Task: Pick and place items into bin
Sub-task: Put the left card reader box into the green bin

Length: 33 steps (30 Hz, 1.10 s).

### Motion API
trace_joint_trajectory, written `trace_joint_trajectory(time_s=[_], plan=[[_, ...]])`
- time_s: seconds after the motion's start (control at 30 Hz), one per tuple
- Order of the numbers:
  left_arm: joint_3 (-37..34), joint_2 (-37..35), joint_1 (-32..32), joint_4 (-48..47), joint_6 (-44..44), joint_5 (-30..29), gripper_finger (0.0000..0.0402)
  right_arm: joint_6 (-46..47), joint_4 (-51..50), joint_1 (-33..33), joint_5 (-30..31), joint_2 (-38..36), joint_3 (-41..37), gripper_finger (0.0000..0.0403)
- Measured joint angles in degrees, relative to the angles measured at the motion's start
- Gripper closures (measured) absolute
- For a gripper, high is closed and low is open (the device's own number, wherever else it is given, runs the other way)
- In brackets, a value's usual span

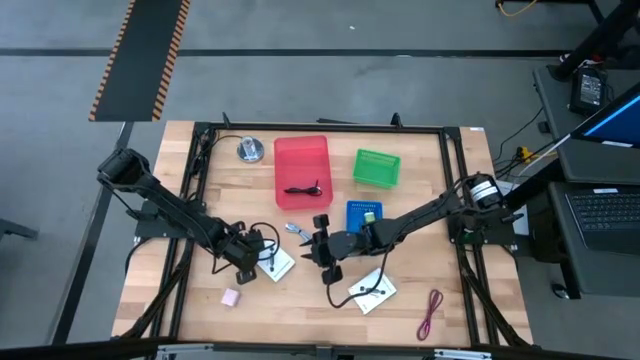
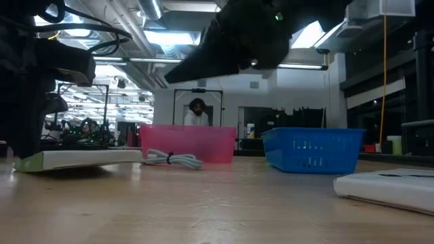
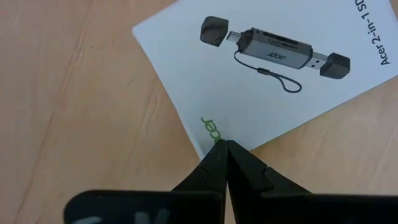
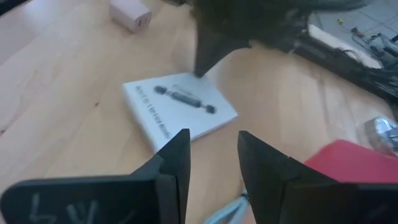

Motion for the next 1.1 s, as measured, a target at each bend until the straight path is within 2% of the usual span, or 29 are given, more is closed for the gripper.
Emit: trace_joint_trajectory(time_s=[0.17, 0.47, 0.7, 1.1], plan=[[-0.1, 0.0, 0.0, 0.0, 0.0, 0.0, 0.04, -0.1, -1.7, 1.0, -0.2, 4.1, 2.7, 0.029], [-0.2, 0.1, 0.0, 0.0, 0.1, -0.1, 0.04, -0.7, -10.8, 2.8, 0.0, 10.8, 12.3, 0.029], [-0.2, 0.1, 0.0, 0.0, 0.6, -0.2, 0.04, -4.0, -14.0, 4.5, 9.6, 17.6, 18.3, 0.029], [-0.2, 0.2, 0.0, 0.2, 1.9, -0.2, 0.04, -4.5, -13.6, 5.0, 15.1, 21.4, 20.3, 0.029]])
